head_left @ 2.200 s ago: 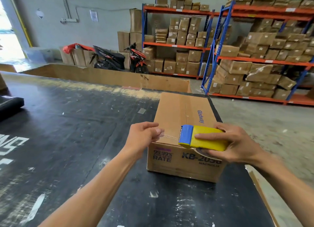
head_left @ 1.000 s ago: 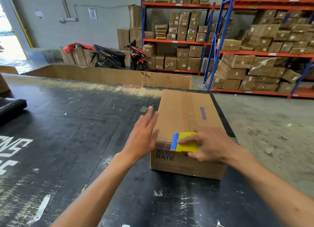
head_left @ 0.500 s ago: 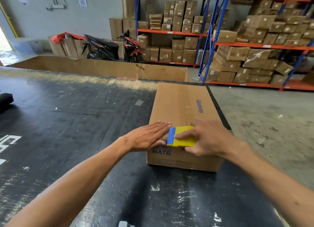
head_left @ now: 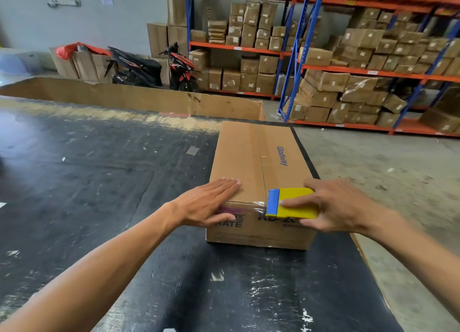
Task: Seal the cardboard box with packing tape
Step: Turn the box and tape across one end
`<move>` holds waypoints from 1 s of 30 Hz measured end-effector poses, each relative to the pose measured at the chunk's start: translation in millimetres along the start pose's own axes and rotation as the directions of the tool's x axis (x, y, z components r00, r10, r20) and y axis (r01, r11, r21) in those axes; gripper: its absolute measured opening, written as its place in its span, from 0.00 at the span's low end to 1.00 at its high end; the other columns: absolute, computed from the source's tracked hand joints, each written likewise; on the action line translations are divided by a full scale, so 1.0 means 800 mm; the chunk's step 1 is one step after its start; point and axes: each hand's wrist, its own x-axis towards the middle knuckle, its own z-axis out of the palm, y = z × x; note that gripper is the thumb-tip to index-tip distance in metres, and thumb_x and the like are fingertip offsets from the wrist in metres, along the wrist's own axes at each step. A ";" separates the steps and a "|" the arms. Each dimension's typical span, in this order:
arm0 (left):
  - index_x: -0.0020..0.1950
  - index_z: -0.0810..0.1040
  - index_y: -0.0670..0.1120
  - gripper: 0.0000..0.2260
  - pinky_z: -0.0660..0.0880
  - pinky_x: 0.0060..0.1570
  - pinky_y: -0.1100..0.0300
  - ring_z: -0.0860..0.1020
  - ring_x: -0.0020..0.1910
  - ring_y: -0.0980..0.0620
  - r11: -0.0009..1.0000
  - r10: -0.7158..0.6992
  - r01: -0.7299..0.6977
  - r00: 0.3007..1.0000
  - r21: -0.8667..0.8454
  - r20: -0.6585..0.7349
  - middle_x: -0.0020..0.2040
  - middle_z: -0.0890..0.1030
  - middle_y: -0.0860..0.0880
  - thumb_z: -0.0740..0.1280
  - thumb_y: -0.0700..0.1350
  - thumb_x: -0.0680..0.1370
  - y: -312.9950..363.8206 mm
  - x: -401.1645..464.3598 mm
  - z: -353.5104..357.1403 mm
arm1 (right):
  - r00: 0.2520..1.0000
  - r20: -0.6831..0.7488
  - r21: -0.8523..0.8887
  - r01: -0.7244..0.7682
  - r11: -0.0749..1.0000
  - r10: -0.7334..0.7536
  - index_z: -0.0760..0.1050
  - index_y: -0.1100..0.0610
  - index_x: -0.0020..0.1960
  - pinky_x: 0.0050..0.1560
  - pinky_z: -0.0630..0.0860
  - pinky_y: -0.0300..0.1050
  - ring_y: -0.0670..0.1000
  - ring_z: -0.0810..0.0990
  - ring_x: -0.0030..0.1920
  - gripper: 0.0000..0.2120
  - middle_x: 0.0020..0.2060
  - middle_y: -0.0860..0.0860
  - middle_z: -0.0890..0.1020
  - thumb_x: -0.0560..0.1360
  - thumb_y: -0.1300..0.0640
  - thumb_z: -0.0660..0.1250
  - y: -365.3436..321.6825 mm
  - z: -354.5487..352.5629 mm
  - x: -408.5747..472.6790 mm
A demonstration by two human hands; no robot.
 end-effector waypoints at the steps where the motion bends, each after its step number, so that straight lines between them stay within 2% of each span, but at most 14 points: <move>1: 0.80 0.51 0.39 0.37 0.48 0.78 0.55 0.54 0.79 0.48 1.000 -0.004 0.004 1.000 -0.010 0.016 0.80 0.57 0.41 0.53 0.64 0.82 0.001 -0.001 -0.002 | 1.000 -0.005 0.007 0.011 1.000 -0.011 0.78 0.31 0.62 0.29 0.49 0.33 0.46 0.63 0.27 0.24 0.34 0.42 0.62 0.66 0.36 0.63 0.000 0.003 0.002; 3: 0.80 0.52 0.40 0.36 0.52 0.78 0.53 0.57 0.79 0.47 1.000 -0.012 0.012 1.000 -0.010 0.020 0.79 0.59 0.41 0.49 0.65 0.82 0.005 0.000 -0.007 | 1.000 -0.010 0.022 -0.002 1.000 0.002 0.77 0.31 0.62 0.28 0.55 0.37 0.48 0.66 0.27 0.24 0.35 0.42 0.63 0.67 0.36 0.62 0.001 0.006 0.002; 4: 0.80 0.55 0.40 0.35 0.55 0.77 0.52 0.61 0.77 0.46 1.000 -0.018 0.018 1.000 0.015 0.004 0.78 0.63 0.41 0.48 0.65 0.82 0.008 0.004 -0.010 | 1.000 -0.006 0.029 -0.015 0.999 0.015 0.77 0.31 0.63 0.29 0.57 0.39 0.48 0.67 0.27 0.24 0.35 0.43 0.64 0.67 0.37 0.62 0.002 0.007 0.000; 6: 0.78 0.61 0.39 0.35 0.63 0.74 0.49 0.72 0.70 0.44 0.994 -0.007 0.010 0.999 0.106 -0.035 0.72 0.72 0.40 0.48 0.64 0.82 0.017 0.025 -0.020 | 1.000 -0.006 0.037 -0.030 0.999 0.030 0.76 0.31 0.64 0.29 0.57 0.39 0.48 0.67 0.28 0.25 0.36 0.43 0.64 0.67 0.37 0.62 0.001 0.009 -0.004; 7: 0.77 0.62 0.39 0.35 0.63 0.73 0.48 0.73 0.68 0.43 0.990 0.019 -0.012 0.999 0.141 -0.048 0.71 0.74 0.40 0.48 0.64 0.82 0.021 0.039 -0.021 | 0.999 -0.013 0.035 -0.033 0.999 0.034 0.76 0.31 0.64 0.28 0.55 0.38 0.48 0.66 0.28 0.25 0.36 0.43 0.64 0.67 0.37 0.61 0.001 0.010 -0.005; 9: 0.79 0.58 0.38 0.35 0.57 0.76 0.47 0.66 0.75 0.42 0.986 0.088 -0.083 0.996 0.145 -0.033 0.76 0.67 0.39 0.46 0.63 0.82 0.030 0.065 -0.018 | 0.999 -0.030 0.019 -0.028 0.999 0.029 0.76 0.31 0.64 0.29 0.50 0.34 0.47 0.64 0.29 0.25 0.35 0.43 0.62 0.67 0.37 0.61 -0.001 0.009 -0.003; 11: 0.80 0.48 0.39 0.34 0.45 0.78 0.51 0.50 0.80 0.45 0.989 0.100 -0.109 0.990 0.095 0.098 0.80 0.52 0.41 0.43 0.62 0.83 0.035 0.082 -0.006 | 0.998 -0.058 0.001 -0.015 1.000 0.015 0.77 0.31 0.63 0.30 0.46 0.32 0.46 0.63 0.28 0.25 0.35 0.43 0.63 0.66 0.37 0.62 -0.002 0.008 -0.002; 13: 0.80 0.43 0.41 0.33 0.41 0.78 0.54 0.44 0.80 0.48 0.996 0.069 -0.080 0.973 0.044 0.222 0.81 0.45 0.43 0.41 0.62 0.83 0.034 0.087 0.005 | 0.998 -0.062 0.001 -0.008 1.000 0.009 0.79 0.32 0.62 0.30 0.45 0.32 0.48 0.65 0.26 0.25 0.34 0.44 0.66 0.66 0.36 0.61 -0.006 0.009 -0.003; 15: 0.80 0.44 0.41 0.35 0.43 0.78 0.54 0.44 0.80 0.49 0.998 0.056 -0.063 0.975 0.024 0.215 0.81 0.46 0.43 0.39 0.62 0.81 0.031 0.087 0.010 | 0.996 -0.084 -0.004 -0.007 1.000 0.007 0.80 0.33 0.60 0.28 0.46 0.34 0.51 0.70 0.24 0.24 0.34 0.46 0.72 0.65 0.36 0.61 -0.008 0.011 -0.003; 17: 0.80 0.45 0.40 0.36 0.44 0.78 0.54 0.45 0.80 0.48 0.998 0.054 -0.060 0.976 0.022 0.210 0.81 0.47 0.42 0.39 0.63 0.80 0.032 0.085 0.010 | 0.995 -0.098 -0.007 0.000 1.000 0.000 0.81 0.33 0.59 0.28 0.48 0.37 0.52 0.72 0.24 0.24 0.33 0.47 0.72 0.65 0.37 0.62 -0.007 0.011 -0.002; 20: 0.80 0.46 0.40 0.35 0.41 0.77 0.57 0.45 0.80 0.49 0.998 0.048 -0.055 0.974 0.025 0.223 0.81 0.47 0.43 0.40 0.63 0.80 0.034 0.085 0.008 | 0.994 -0.105 -0.003 0.020 1.000 -0.021 0.80 0.32 0.60 0.28 0.48 0.36 0.51 0.67 0.24 0.24 0.34 0.45 0.67 0.65 0.36 0.62 -0.003 0.012 -0.009; 23: 0.81 0.45 0.41 0.36 0.40 0.76 0.59 0.45 0.80 0.51 0.999 0.035 -0.040 0.978 0.020 0.206 0.81 0.47 0.44 0.38 0.64 0.80 0.033 0.082 0.005 | 0.995 -0.081 0.014 0.068 0.998 -0.067 0.78 0.32 0.63 0.28 0.47 0.33 0.46 0.61 0.28 0.24 0.37 0.43 0.63 0.67 0.36 0.62 0.010 0.011 -0.020; 27: 0.81 0.46 0.41 0.35 0.38 0.75 0.61 0.44 0.79 0.52 1.000 0.020 -0.024 0.981 0.019 0.193 0.81 0.47 0.45 0.40 0.63 0.81 0.034 0.078 0.001 | 0.996 -0.053 0.018 0.070 0.997 -0.069 0.76 0.31 0.64 0.23 0.58 0.38 0.47 0.65 0.27 0.24 0.35 0.44 0.65 0.68 0.38 0.64 0.050 0.009 -0.054; 30: 0.80 0.44 0.42 0.34 0.46 0.78 0.55 0.46 0.79 0.51 0.999 0.032 -0.039 0.985 0.037 0.171 0.80 0.48 0.44 0.39 0.64 0.82 0.036 0.077 -0.002 | 0.997 -0.060 0.056 0.042 0.998 -0.039 0.77 0.32 0.62 0.20 0.66 0.45 0.52 0.70 0.25 0.22 0.33 0.48 0.70 0.68 0.39 0.64 0.078 0.012 -0.074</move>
